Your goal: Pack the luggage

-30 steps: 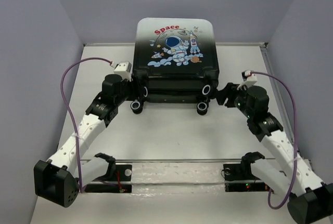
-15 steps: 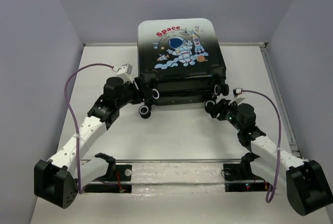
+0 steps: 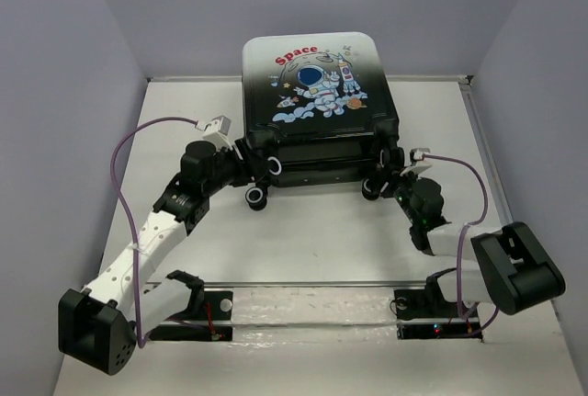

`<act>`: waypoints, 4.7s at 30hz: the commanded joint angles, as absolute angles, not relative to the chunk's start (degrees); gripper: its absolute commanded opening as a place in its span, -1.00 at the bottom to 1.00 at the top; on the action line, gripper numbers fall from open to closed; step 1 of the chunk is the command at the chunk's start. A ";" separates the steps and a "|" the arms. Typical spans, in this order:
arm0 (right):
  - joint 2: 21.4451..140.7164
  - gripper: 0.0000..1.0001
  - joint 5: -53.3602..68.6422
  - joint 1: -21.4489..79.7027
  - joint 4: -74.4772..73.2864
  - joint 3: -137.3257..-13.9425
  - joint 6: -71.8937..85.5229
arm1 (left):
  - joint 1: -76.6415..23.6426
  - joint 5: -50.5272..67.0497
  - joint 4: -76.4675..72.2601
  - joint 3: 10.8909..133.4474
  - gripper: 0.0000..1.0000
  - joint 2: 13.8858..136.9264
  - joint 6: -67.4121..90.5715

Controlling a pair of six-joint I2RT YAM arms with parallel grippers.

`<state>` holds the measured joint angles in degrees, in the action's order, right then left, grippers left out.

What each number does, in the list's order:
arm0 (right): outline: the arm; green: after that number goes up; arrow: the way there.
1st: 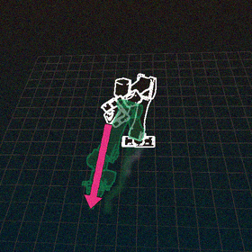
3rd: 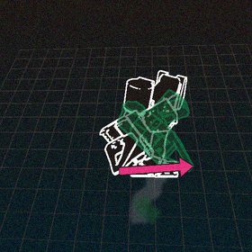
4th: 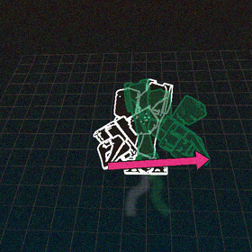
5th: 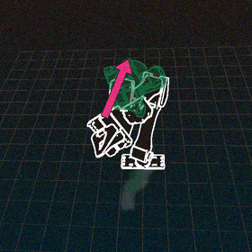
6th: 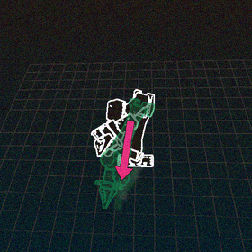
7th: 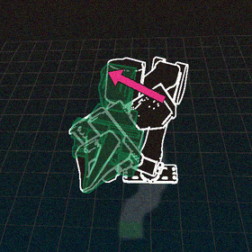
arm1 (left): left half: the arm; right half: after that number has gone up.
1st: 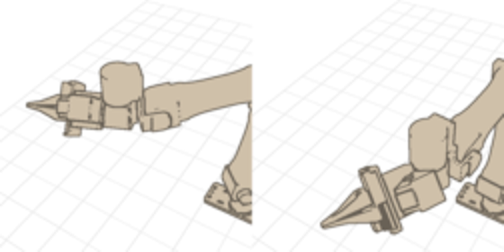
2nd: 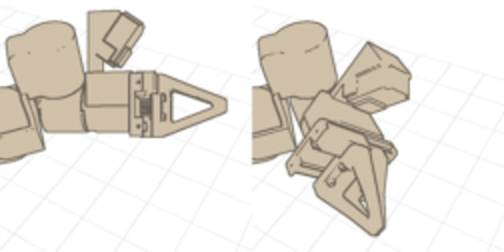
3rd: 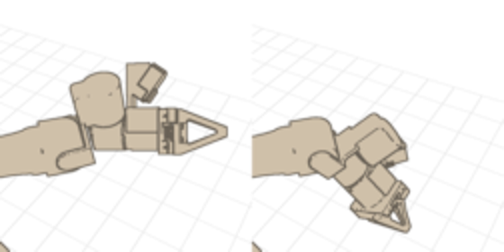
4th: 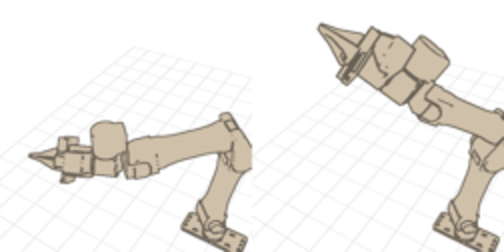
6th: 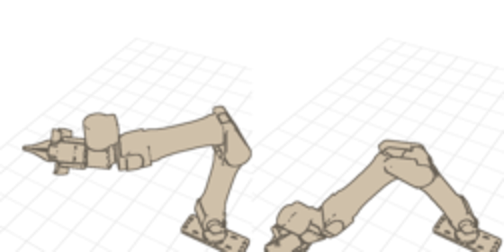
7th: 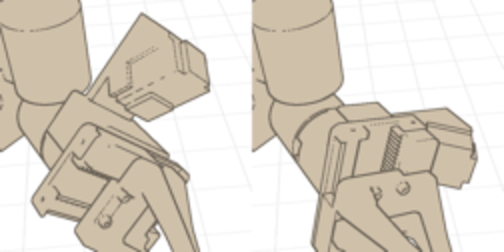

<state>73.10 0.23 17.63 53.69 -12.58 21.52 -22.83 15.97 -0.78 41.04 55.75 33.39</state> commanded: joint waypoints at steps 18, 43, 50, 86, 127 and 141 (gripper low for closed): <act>88.25 -0.86 2.02 17.31 93.51 -11.61 22.49 | -24.61 23.73 -7.11 38.32 -0.89 50.27 33.39; 67.95 -0.06 -5.83 21.02 59.77 -7.29 28.31 | -23.73 23.73 -12.04 39.64 -0.88 47.46 37.26; 74.67 0.18 5.42 13.72 69.49 -9.49 26.01 | -23.64 22.85 -12.04 40.34 -0.88 46.50 37.26; 93.24 -0.86 -0.86 47.08 82.90 -17.29 23.29 | -23.55 28.74 -23.20 39.02 -0.88 51.49 45.35; 75.14 0.95 -19.87 65.49 22.33 -43.49 24.70 | -24.70 29.36 -28.74 35.42 0.38 50.80 52.82; 85.86 0.92 -16.78 59.77 22.33 -59.41 20.22 | -24.70 29.71 -27.33 34.37 0.54 50.89 51.77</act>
